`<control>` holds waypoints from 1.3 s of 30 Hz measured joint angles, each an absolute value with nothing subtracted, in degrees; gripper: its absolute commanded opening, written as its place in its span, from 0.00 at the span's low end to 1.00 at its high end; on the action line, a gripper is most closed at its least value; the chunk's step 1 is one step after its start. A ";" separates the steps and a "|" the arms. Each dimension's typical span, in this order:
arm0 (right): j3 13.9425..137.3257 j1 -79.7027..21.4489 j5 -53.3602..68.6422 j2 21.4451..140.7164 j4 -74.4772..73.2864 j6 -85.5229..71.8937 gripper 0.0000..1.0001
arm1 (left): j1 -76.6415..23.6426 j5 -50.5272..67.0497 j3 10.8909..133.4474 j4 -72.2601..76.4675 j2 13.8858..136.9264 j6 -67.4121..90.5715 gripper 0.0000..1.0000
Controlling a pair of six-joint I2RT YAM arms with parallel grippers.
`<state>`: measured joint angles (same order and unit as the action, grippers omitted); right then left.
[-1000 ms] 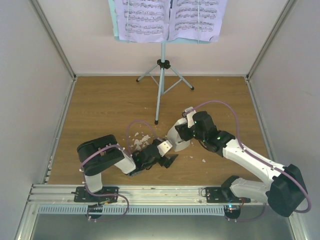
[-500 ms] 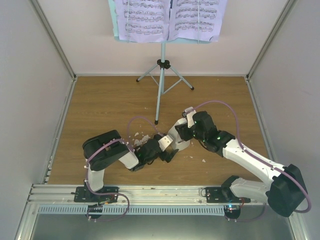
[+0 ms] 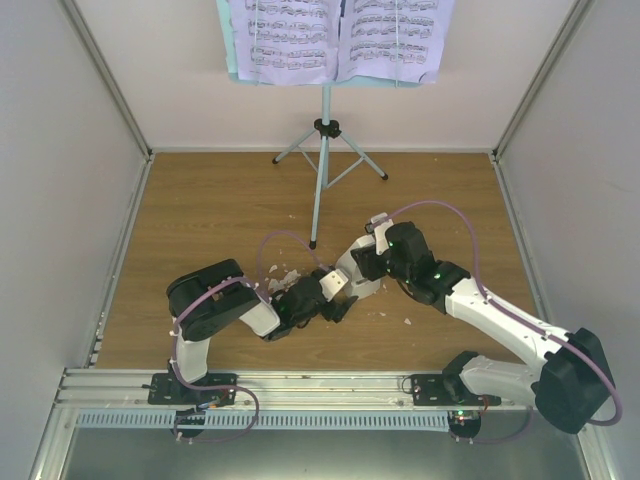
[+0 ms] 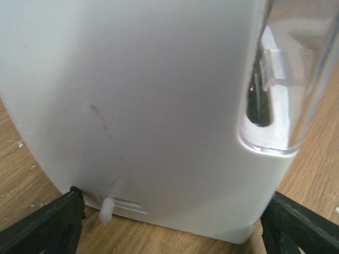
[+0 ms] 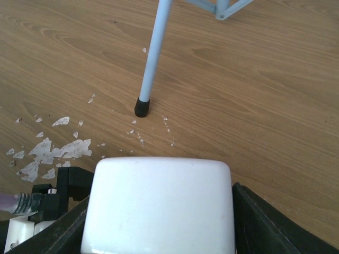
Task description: Pack up the instrument practice props
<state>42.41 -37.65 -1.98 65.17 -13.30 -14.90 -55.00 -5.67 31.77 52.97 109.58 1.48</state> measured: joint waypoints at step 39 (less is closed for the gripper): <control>42.48 -32.01 -7.68 65.78 -13.26 -16.95 0.55 | -55.24 -3.46 32.45 27.64 78.81 3.11 0.97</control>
<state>42.48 -32.01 -7.68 65.78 -13.26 -16.95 -55.24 -3.46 32.45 27.64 78.81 3.11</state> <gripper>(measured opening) 0.583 0.951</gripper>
